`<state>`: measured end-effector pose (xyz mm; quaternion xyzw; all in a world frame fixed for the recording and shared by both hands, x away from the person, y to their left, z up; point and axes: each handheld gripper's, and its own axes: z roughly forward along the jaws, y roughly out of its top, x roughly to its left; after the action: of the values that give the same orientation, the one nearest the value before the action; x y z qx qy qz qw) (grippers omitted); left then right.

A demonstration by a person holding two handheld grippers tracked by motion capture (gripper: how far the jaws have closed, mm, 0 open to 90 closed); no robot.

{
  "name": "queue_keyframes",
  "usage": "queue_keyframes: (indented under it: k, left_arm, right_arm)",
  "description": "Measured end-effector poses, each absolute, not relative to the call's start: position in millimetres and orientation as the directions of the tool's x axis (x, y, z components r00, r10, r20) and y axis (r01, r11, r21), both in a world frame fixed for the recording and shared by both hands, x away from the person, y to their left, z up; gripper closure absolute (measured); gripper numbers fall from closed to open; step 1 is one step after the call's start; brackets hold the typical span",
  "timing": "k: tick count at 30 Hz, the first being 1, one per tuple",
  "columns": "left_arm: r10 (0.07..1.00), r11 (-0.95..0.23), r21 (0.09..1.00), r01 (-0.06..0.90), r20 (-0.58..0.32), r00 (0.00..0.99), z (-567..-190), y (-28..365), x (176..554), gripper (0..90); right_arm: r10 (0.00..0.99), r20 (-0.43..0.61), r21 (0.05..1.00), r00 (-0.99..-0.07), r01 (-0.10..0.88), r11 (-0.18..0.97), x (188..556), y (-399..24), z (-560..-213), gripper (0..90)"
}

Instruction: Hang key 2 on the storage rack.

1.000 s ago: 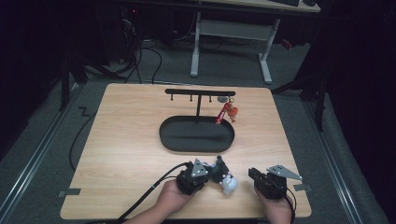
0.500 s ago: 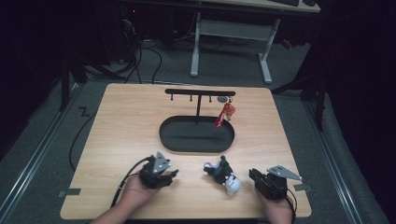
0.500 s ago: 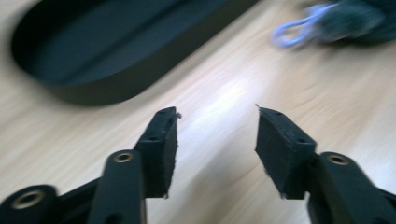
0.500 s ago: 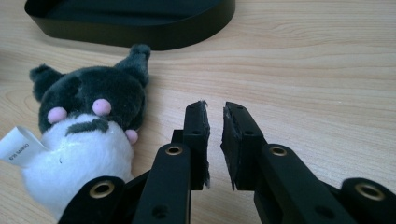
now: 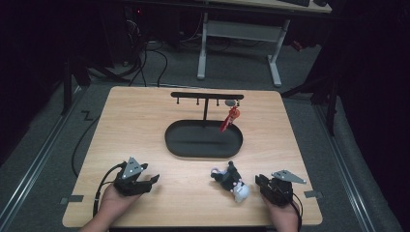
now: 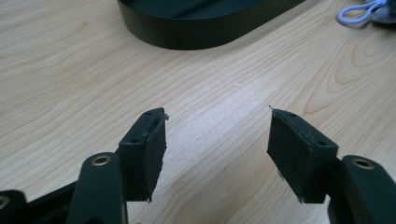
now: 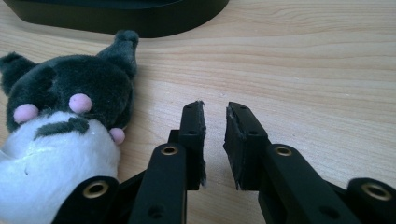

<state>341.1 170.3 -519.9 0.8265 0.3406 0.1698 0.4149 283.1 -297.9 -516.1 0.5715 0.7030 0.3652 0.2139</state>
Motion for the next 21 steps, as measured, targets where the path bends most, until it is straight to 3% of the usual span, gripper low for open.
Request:
queue_keyframes:
  k: [11,21]
  left_arm:
    - [0.673,-0.453,0.800,0.394,0.016,0.740,-523,166,341,36.2]
    - [0.663,-0.456,0.808,0.373,0.029,0.748,-520,167,340,36.0]
  right_arm:
    - [0.970,0.033,0.737,-0.240,0.661,0.139,284,-288,-512,75.8]
    - [0.959,-0.087,0.611,-0.269,0.746,0.264,289,-268,-505,66.8]
